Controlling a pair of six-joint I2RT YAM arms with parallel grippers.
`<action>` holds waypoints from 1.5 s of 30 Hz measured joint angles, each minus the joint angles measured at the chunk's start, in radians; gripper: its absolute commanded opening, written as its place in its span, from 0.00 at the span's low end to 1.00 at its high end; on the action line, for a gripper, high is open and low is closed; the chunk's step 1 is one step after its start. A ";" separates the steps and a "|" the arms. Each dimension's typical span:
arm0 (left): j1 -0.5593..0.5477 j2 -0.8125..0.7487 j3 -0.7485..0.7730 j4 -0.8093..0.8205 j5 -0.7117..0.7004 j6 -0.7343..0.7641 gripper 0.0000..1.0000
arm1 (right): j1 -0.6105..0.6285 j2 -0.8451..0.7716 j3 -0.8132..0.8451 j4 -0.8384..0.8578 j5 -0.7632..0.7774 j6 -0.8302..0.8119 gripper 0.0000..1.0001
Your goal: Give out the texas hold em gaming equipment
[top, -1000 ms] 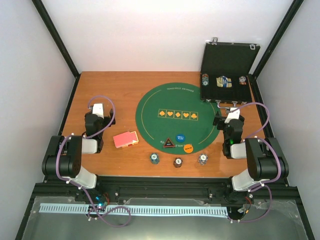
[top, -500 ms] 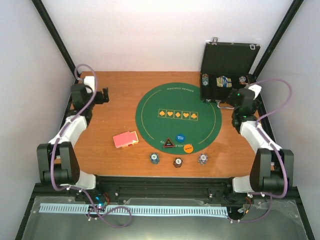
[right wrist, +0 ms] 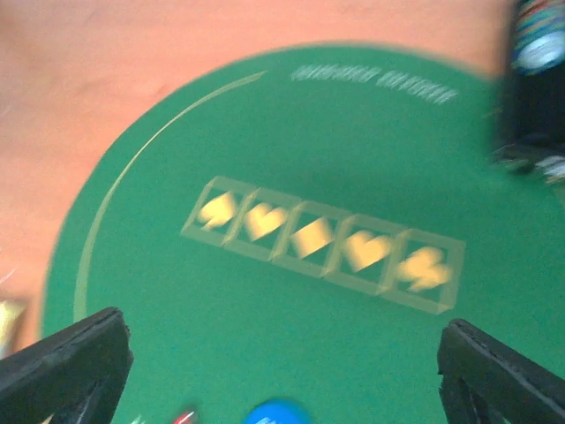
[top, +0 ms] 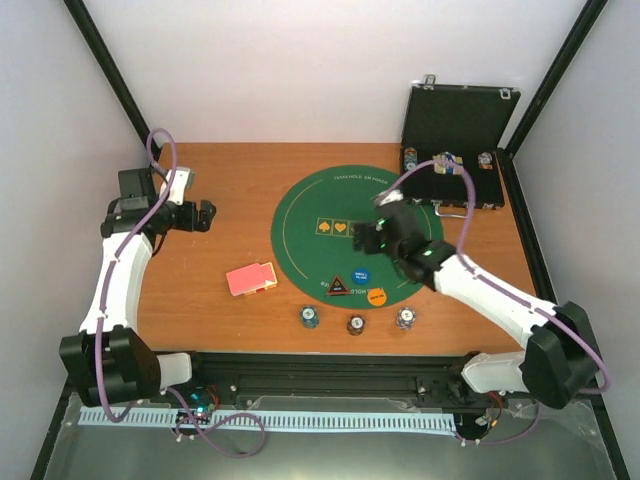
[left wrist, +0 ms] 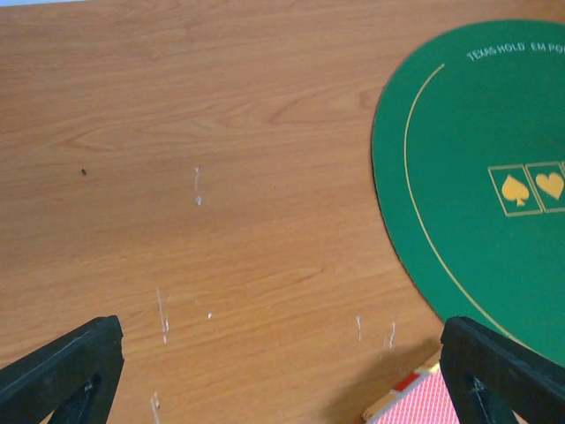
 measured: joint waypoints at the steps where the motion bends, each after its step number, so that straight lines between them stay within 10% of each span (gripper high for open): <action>1: 0.000 -0.010 0.006 -0.028 -0.004 0.015 1.00 | 0.070 0.019 0.000 -0.013 0.016 0.009 0.87; 7: 0.001 -0.051 0.005 -0.153 0.013 0.075 1.00 | 0.312 0.171 0.007 -0.104 0.032 0.067 0.78; 16: 0.001 -0.011 0.006 -0.204 0.116 0.085 1.00 | 0.346 0.198 -0.032 -0.130 -0.047 0.093 0.54; 45: 0.001 0.039 0.082 -0.259 0.288 0.104 1.00 | 0.278 0.360 -0.064 -0.124 -0.201 -0.017 0.51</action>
